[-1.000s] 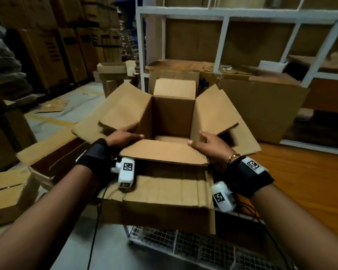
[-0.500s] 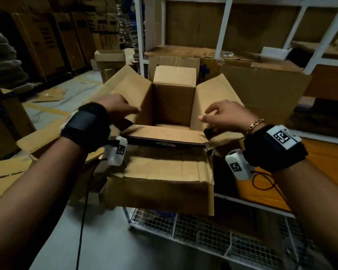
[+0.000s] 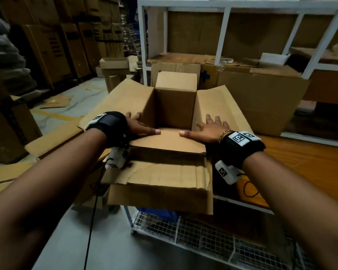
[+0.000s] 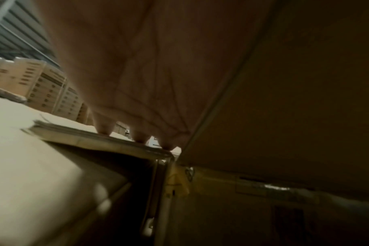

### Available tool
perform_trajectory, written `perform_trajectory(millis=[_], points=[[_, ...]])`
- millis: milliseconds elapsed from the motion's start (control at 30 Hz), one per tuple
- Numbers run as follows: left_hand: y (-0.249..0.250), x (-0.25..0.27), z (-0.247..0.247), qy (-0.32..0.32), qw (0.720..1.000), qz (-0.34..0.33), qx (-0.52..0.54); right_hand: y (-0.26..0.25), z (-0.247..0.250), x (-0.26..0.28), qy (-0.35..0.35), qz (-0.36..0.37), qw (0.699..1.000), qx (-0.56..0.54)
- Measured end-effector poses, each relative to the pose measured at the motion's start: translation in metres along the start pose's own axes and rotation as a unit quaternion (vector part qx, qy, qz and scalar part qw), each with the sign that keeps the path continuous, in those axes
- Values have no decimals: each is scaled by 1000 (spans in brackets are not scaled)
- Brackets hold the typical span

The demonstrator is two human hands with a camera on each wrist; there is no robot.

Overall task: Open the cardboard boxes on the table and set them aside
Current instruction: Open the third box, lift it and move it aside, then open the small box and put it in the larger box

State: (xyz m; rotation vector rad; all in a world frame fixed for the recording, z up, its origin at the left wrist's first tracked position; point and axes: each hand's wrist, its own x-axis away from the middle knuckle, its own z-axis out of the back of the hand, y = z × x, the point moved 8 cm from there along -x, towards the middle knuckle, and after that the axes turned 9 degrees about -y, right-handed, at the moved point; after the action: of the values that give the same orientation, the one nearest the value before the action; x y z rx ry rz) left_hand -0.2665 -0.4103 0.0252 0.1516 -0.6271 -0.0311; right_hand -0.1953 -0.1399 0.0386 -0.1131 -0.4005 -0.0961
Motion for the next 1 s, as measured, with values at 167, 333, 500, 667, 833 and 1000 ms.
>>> perform_trajectory(millis=[167,333,500,667,833,1000], points=[[23,47,18,40,999,-30,4,9,20,7,70,46,996,-25],[67,102,48,128,982,-115,78,43,60,36,204,84,971,-89],[152,138,43,145,969,-192,49,95,74,66,238,65,958,-149],[252,163,9,140,952,-270,10,168,63,101,265,22,948,-173],[356,181,-36,146,938,-314,-26,275,37,150,281,-42,945,-162],[474,200,-105,111,926,-357,-52,402,0,213,267,-108,942,-170]])
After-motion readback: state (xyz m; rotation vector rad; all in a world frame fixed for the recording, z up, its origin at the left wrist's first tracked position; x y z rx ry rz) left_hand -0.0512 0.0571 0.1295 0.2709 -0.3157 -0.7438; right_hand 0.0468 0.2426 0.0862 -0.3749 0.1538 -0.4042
